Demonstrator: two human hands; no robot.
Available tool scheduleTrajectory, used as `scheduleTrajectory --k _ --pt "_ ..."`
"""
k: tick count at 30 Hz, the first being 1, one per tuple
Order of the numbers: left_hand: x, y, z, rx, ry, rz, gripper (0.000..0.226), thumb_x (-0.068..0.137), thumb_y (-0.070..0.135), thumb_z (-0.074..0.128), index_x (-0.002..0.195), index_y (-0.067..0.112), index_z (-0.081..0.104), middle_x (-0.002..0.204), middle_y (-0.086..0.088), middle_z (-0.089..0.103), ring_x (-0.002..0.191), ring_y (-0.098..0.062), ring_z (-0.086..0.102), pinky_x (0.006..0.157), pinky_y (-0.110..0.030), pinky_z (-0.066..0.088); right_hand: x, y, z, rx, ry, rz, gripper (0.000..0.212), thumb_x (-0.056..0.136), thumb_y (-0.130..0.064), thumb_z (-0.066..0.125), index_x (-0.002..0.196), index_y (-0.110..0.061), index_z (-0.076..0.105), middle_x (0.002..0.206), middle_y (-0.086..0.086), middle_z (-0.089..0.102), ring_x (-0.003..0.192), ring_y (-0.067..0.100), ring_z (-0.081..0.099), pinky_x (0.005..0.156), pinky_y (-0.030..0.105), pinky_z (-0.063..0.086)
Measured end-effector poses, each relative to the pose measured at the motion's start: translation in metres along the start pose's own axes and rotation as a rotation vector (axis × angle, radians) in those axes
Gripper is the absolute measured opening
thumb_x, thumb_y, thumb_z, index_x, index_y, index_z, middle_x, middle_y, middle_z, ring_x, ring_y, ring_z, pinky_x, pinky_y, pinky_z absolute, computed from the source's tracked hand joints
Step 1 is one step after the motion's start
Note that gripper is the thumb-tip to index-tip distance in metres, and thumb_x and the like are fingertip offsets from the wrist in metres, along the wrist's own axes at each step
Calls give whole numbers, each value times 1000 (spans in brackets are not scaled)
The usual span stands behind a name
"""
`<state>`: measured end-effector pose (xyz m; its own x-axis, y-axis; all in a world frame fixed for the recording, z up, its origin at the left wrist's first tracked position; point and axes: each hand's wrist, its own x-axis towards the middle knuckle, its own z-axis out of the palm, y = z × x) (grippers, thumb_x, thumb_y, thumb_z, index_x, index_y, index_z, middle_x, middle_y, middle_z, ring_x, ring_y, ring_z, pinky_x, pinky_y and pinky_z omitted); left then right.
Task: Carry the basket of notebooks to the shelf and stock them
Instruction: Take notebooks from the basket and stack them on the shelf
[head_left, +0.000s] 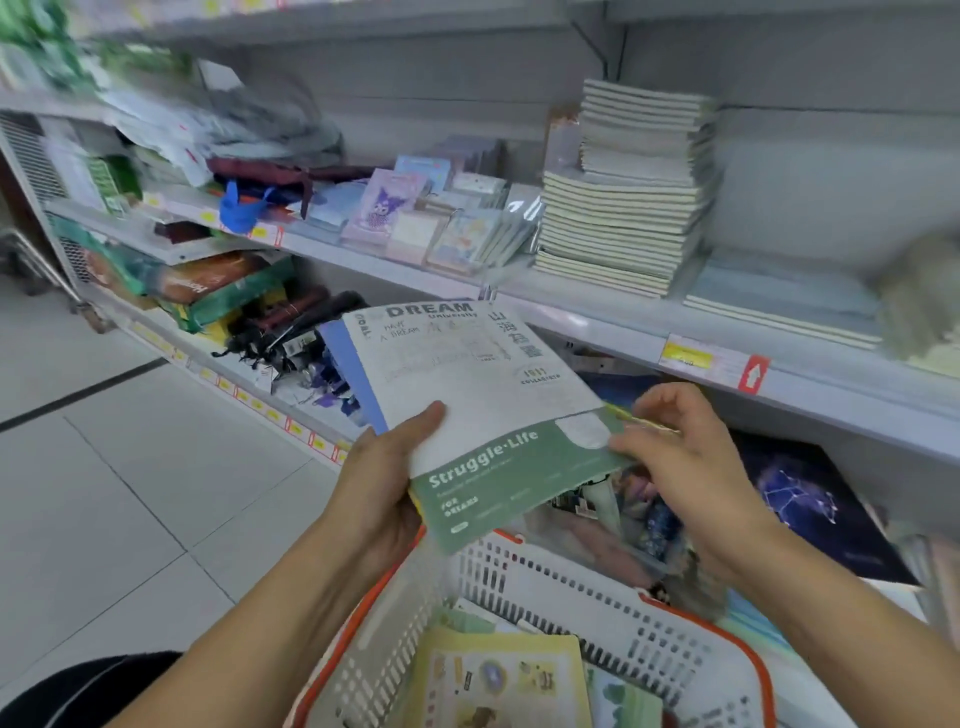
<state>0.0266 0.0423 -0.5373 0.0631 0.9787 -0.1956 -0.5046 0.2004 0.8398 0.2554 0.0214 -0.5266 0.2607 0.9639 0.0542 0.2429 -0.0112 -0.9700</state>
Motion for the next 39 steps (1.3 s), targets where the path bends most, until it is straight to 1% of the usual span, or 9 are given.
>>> scheduleTrajectory --k 2,5,11,16,21,25,29,34,39 --pt "-3 18 10 62 -58 64 40 86 17 62 126 14 61 116 -10 71 104 -32 69 85 -48 57 0 -15 -14 212 -224 164 42 81 -12 75 119 -20 57 113 7 68 91 22 67 70 39 58" --pt "5 43 45 175 -174 141 32 89 14 59 121 13 62 110 -9 73 93 -27 72 72 -37 61 -4 -40 -36 441 -428 131 37 81 -18 68 118 -14 65 99 13 74 66 21 69 42 30 54" --pt "63 64 161 616 -344 324 28 97 21 58 123 19 50 110 -4 70 74 -17 72 57 -29 56 24 -38 -75 614 107 -164 35 95 -6 59 128 -18 57 114 3 73 79 26 74 49 32 57" --pt "115 16 235 751 -381 337 19 103 15 44 110 4 57 69 -11 52 33 -8 37 36 -18 27 72 -40 -132 553 292 -62 30 98 -2 55 128 -7 55 123 11 67 82 31 70 50 24 56" --pt "155 -24 272 806 -251 159 19 101 14 49 92 0 59 68 -9 49 45 -14 41 37 -18 34 113 -29 -178 314 316 130 37 84 -2 75 115 7 59 109 16 69 65 18 63 49 18 51" --pt "166 -30 281 1044 -419 129 43 77 33 81 99 2 62 69 -5 54 56 -15 49 52 -25 46 126 -22 -194 -127 308 154 53 60 -13 94 105 -1 68 97 6 74 78 18 66 63 25 49" --pt "180 -27 290 1489 -392 295 50 73 38 83 100 -1 65 81 -15 68 63 -22 58 68 -37 57 133 -25 -192 -473 368 203 41 70 -24 90 92 -3 63 92 8 66 82 24 64 61 25 43" --pt "185 -35 300 1812 -279 478 40 87 41 69 77 5 56 65 -7 54 58 -19 53 56 -30 43 136 -14 -184 -711 501 160 36 87 -26 76 82 -10 44 91 8 51 83 28 52 69 28 38" --pt "190 -38 304 1909 -241 581 43 92 43 61 104 1 60 106 -16 60 98 -31 59 72 -33 41 146 -4 -183 -775 559 154 15 93 -11 65 88 -9 51 104 15 63 79 29 53 66 31 40"
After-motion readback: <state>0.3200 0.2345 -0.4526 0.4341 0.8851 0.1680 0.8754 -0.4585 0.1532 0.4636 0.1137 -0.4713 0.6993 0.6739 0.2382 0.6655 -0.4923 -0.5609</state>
